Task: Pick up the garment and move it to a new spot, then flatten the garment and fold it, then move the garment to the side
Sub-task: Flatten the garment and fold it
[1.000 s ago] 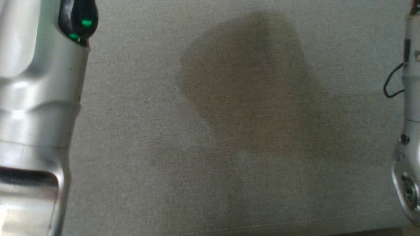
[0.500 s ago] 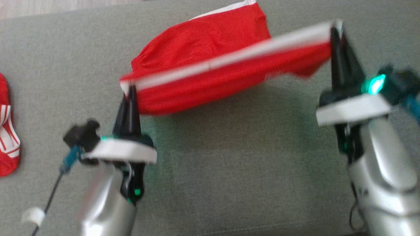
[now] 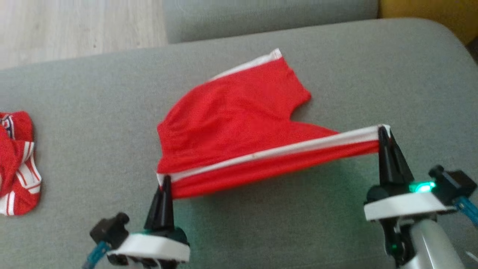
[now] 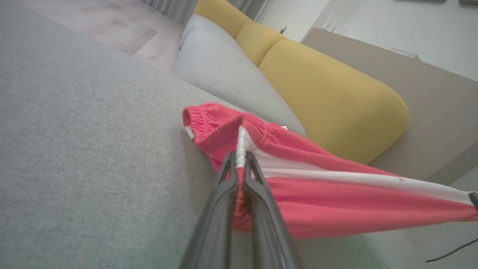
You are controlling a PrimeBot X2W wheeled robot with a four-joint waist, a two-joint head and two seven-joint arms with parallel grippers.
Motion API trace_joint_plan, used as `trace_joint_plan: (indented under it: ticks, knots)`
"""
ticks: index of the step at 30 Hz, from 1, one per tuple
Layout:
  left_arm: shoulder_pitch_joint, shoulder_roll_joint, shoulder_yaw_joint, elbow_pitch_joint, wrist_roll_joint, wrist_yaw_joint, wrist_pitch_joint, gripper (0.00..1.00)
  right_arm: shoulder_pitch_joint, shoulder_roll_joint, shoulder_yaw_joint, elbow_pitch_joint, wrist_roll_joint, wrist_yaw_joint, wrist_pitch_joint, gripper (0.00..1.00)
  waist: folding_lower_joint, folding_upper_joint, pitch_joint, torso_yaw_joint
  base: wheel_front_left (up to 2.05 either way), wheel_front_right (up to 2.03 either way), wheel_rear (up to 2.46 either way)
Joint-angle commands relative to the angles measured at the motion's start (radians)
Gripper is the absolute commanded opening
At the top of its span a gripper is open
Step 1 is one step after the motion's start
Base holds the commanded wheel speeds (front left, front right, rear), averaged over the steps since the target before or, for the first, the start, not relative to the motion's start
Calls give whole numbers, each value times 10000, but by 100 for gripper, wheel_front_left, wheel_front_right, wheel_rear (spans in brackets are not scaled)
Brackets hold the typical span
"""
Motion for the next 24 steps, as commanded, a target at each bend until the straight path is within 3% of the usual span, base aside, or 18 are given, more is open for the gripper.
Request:
trace_joint_plan:
  ticks: [1, 6, 11, 24]
  knots:
    - [62, 184, 241, -451, -72, 28, -68, 0, -29, -133, -183, -560, 124, 29, -64, 0, 3, -1, -251, 84, 0, 0, 0]
    - [-139, 183, -39, -746, -182, 28, -68, 0, -389, -353, -108, -599, -31, 29, -64, 0, 3, -1, 65, 312, 0, 0, 0]
    - [-1252, 182, -178, -805, -396, 28, -68, 0, -1951, -626, 347, 200, -409, 29, -64, 0, 3, -1, 900, 661, 0, 0, 0]
    - [-4728, 182, -670, 615, -1486, 27, -68, 0, -6796, -726, 942, 3931, -1285, 29, -35, 0, 3, -1, 3145, 1568, 0, 0, 0]
